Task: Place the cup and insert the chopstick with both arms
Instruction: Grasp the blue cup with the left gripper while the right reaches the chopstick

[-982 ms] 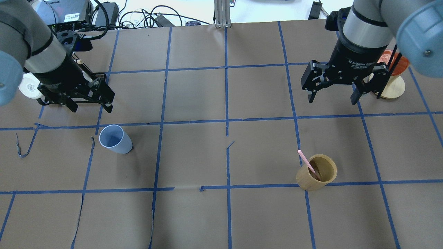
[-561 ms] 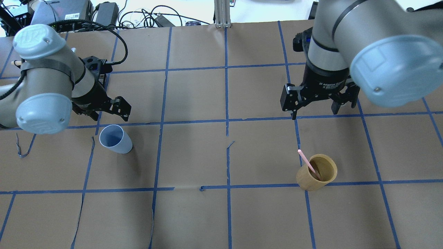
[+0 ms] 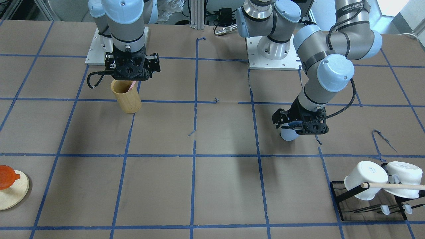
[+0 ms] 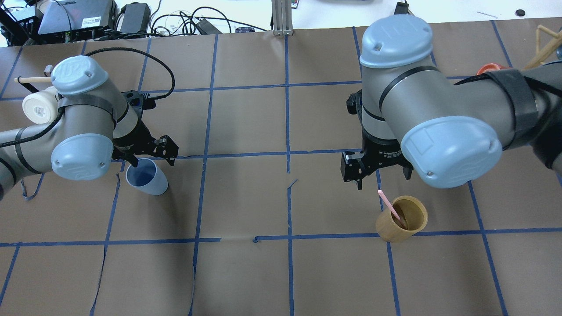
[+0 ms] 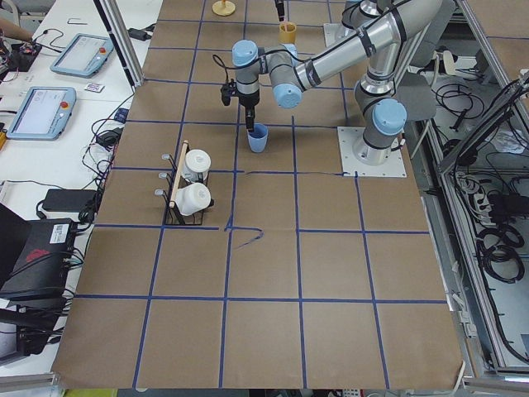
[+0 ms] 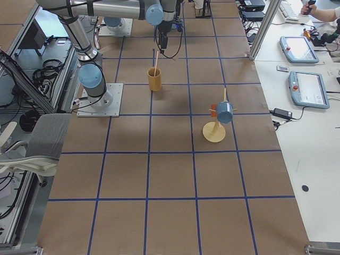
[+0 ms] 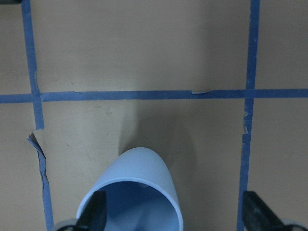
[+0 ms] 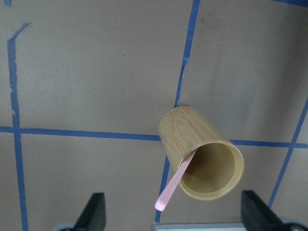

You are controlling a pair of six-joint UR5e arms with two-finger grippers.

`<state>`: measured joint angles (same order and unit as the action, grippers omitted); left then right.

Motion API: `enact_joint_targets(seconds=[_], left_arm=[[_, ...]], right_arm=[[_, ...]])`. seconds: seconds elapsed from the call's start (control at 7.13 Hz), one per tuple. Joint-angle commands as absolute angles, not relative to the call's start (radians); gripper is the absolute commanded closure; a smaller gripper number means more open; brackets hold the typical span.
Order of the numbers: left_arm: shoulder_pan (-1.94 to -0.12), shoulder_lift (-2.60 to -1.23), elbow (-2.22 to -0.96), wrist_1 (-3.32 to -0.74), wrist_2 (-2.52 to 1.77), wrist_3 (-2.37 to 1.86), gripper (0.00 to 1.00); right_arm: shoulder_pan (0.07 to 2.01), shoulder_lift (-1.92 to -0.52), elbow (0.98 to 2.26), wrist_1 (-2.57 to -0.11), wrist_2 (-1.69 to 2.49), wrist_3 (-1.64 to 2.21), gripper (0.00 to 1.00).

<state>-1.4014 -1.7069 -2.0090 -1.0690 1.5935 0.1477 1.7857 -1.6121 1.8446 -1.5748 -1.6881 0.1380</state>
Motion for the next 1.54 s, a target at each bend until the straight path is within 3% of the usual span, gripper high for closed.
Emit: enact_joint_targets(seconds=[0.0,0.14,0.42,0.84,1.4], left_arm=[[-1.401,-1.726,-2.037,-1.072,1.594,0.143,0.52],[-1.401,-1.726,-2.040,-1.068,1.592,0.144,1.00],[-1.401,-1.726,-2.037,-1.063,1.594,0.147,1.00],[-1.416,-1.729,-1.984,-1.072,1.592,0.056,1.00],[-1.749,-1.775,-1.852,-1.084,1.372,-0.617,1.00]], right_arm=[[1.758,-1.588,1.871,-1.554,-1.675,0.326,0.00],[1.709,-1.576,1.871,-1.513,-1.637,0.377,0.00],[1.588,-1.575,1.871,-1.450,-1.478,0.488,0.01],[1.522,-1.551,1.873,-1.374,-1.321,0.578,0.20],[1.488,-1.509,1.868,-1.388,-1.282,0.640,0.29]])
